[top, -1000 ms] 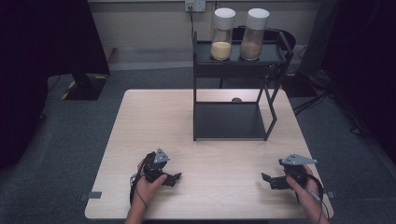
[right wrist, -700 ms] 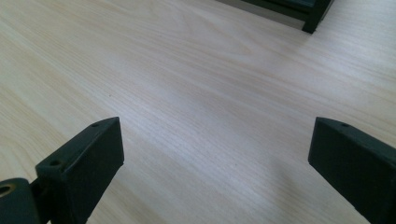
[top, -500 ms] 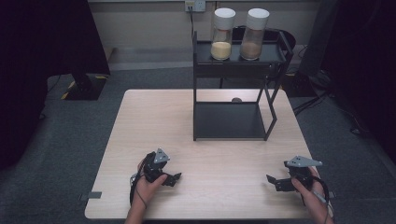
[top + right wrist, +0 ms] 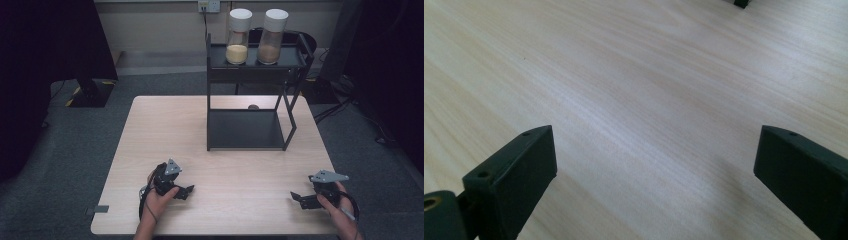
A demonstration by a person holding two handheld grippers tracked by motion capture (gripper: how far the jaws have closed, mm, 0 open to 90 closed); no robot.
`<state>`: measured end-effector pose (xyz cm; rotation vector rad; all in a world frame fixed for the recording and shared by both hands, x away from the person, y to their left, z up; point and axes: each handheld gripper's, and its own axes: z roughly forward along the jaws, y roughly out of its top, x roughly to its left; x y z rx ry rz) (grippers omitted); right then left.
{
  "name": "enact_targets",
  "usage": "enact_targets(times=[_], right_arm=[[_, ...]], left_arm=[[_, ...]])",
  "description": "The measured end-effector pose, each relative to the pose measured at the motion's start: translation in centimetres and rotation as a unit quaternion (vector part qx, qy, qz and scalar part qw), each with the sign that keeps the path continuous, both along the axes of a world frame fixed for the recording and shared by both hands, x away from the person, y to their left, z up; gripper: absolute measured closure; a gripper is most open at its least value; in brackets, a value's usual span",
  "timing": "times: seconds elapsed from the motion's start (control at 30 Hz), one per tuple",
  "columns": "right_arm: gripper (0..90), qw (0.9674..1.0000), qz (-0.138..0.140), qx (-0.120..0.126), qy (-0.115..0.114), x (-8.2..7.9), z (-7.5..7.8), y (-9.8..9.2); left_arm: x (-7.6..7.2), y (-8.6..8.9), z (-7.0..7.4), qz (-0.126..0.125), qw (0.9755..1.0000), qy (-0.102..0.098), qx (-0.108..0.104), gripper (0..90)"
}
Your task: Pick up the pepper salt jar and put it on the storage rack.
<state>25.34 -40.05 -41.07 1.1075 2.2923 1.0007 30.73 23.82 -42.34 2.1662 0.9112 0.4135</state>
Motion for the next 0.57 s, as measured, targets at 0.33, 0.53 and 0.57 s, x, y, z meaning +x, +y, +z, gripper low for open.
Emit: enact_targets(times=[0.33, 0.53, 0.57], right_arm=[[2.5, 0.9997, 0.016, -0.017, 0.009, -0.06, 0.22, -0.23], [1.9, 0.9992, 0.020, -0.027, 0.020, 0.06, 0.50, -0.14], [2.1, 0.9991, 0.022, -0.027, 0.023, 0.14, 0.56, -0.19]], left_arm=[[-0.03, -0.02, 0.00, 0.001, 1.0000, 0.000, 0.000, 0.0], [-0.08, -0.07, 0.02, 0.003, 1.0000, 0.001, 0.000, 0.0], [-0.11, -0.09, 0.02, 0.004, 1.0000, 0.001, 0.000, 0.0]])
